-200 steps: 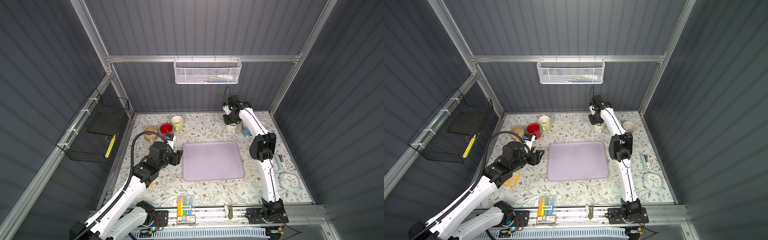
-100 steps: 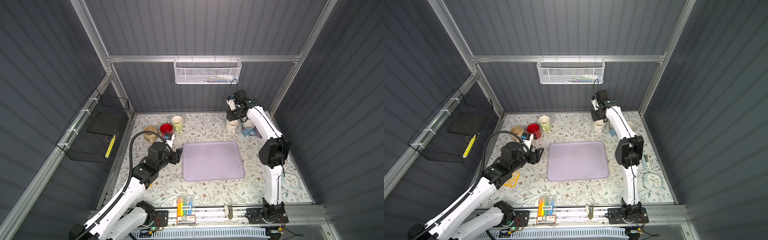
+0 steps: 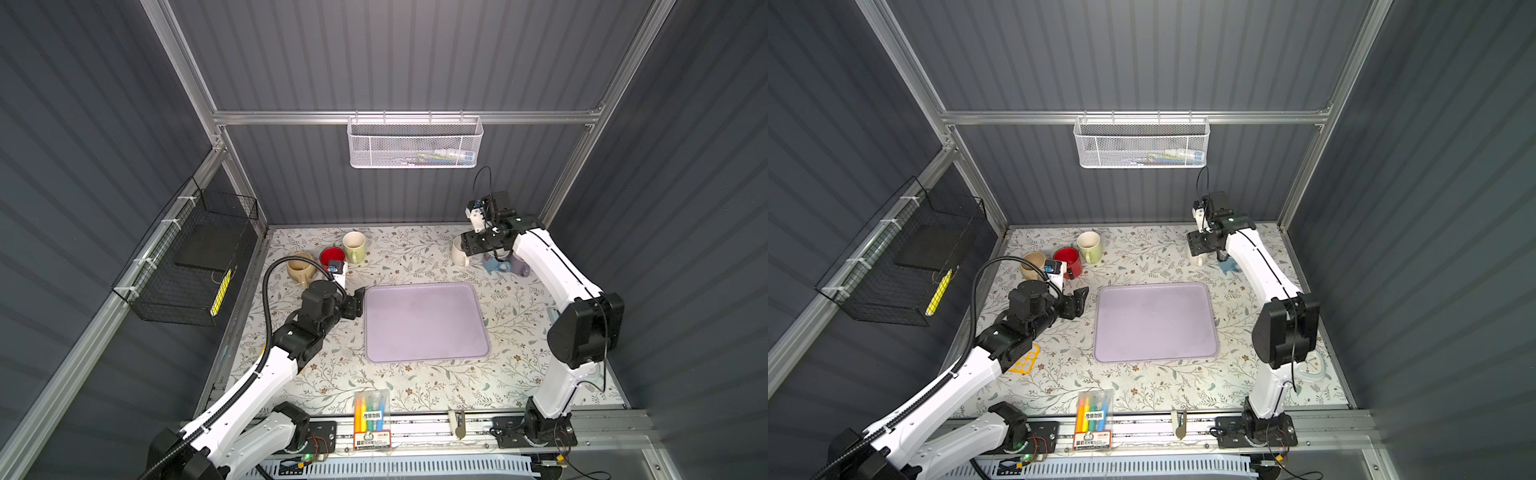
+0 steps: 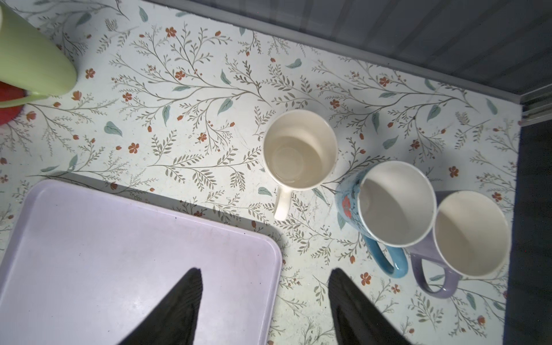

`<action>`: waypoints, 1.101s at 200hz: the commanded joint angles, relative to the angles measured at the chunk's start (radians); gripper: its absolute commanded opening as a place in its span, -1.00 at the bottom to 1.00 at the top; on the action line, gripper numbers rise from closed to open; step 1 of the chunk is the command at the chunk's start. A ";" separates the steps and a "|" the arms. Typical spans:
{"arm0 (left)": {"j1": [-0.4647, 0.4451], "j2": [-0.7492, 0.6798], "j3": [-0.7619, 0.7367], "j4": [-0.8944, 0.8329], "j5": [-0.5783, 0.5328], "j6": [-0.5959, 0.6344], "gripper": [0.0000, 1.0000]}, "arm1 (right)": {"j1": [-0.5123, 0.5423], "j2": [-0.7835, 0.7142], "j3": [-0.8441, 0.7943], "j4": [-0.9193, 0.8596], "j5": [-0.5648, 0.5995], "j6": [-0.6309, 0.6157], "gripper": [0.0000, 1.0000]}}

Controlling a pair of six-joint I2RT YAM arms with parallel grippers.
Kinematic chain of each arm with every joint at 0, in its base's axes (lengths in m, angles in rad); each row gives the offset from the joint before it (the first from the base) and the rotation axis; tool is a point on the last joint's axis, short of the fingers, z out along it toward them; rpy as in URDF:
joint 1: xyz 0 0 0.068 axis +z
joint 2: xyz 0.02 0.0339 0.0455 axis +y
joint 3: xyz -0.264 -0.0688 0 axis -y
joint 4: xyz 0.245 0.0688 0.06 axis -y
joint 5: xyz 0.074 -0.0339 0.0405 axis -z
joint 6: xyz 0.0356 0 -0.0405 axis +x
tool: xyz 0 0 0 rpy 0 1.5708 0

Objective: Turn the mug right side up

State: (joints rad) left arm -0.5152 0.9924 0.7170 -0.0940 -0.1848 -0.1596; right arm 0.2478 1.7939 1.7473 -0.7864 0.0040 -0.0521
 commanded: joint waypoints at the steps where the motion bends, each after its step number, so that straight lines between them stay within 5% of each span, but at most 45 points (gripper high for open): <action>1: 0.006 0.018 0.004 0.058 -0.049 0.018 0.65 | -0.012 -0.070 -0.072 0.076 0.012 0.031 0.44; 62: 0.010 0.055 -0.044 0.168 -0.209 0.025 0.99 | -0.052 -0.318 -0.345 0.256 0.069 0.101 0.60; 145: 0.024 0.061 -0.265 0.449 -0.478 0.034 0.99 | -0.182 -0.773 -1.045 0.866 0.316 0.177 0.75; 179: 0.062 0.101 -0.340 0.562 -0.522 0.059 0.99 | -0.200 -0.802 -1.291 1.172 0.390 0.132 0.78; 220: 0.107 0.155 -0.373 0.667 -0.506 0.108 0.99 | -0.228 -0.725 -1.381 1.316 0.404 0.180 0.80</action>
State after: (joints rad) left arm -0.4286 1.1255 0.3588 0.4545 -0.6666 -0.1051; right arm 0.0345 1.0367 0.3923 0.3305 0.3721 0.0982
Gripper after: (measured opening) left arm 0.997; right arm 0.901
